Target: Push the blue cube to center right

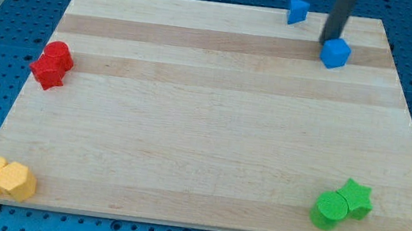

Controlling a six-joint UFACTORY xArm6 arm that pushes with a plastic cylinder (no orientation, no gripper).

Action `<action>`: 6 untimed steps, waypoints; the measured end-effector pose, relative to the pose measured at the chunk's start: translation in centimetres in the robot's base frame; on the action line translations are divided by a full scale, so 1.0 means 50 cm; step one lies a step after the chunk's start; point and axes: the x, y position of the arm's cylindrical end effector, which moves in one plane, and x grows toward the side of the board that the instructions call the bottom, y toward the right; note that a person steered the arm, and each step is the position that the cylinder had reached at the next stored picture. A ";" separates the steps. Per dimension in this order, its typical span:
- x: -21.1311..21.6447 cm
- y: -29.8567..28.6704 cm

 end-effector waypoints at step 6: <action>0.162 0.065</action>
